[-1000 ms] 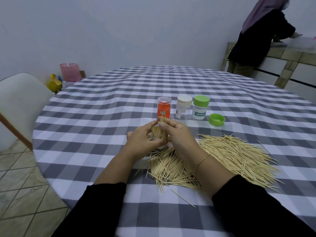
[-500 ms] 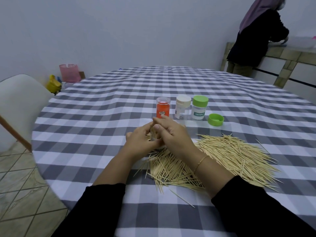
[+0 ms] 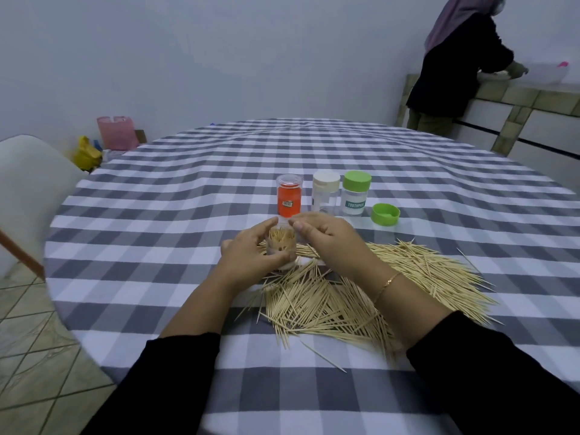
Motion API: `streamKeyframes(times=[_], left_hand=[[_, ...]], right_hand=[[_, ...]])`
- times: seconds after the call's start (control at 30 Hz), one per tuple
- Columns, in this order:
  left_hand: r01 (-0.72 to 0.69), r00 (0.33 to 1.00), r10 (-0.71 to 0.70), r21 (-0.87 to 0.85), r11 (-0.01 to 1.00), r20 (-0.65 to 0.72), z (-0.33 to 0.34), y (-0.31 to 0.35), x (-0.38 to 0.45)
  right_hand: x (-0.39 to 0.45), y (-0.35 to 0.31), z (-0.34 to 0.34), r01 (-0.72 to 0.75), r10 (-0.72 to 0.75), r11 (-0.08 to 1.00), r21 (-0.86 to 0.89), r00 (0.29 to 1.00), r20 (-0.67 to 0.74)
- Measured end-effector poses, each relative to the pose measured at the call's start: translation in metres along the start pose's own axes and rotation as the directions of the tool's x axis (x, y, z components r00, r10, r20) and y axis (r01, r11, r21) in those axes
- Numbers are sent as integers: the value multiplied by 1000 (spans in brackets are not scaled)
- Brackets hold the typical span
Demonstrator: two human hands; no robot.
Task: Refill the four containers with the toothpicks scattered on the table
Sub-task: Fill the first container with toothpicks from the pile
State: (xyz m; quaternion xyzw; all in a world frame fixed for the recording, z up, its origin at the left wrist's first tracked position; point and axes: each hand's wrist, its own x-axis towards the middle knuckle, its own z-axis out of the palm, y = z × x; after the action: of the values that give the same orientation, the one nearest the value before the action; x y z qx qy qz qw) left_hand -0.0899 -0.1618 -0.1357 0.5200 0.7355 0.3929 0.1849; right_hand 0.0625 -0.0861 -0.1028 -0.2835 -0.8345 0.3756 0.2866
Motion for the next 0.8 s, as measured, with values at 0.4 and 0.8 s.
streamKeyframes(times=[0.4, 0.8], left_hand=[[10, 1000, -9, 44, 999, -25, 2, -4, 4], [0, 999, 0, -3, 1000, -34, 1, -7, 5]], right_hand=[[17, 34, -20, -148, 340, 664, -733, 933, 120], [24, 27, 16, 103, 156, 536, -838, 963, 218]])
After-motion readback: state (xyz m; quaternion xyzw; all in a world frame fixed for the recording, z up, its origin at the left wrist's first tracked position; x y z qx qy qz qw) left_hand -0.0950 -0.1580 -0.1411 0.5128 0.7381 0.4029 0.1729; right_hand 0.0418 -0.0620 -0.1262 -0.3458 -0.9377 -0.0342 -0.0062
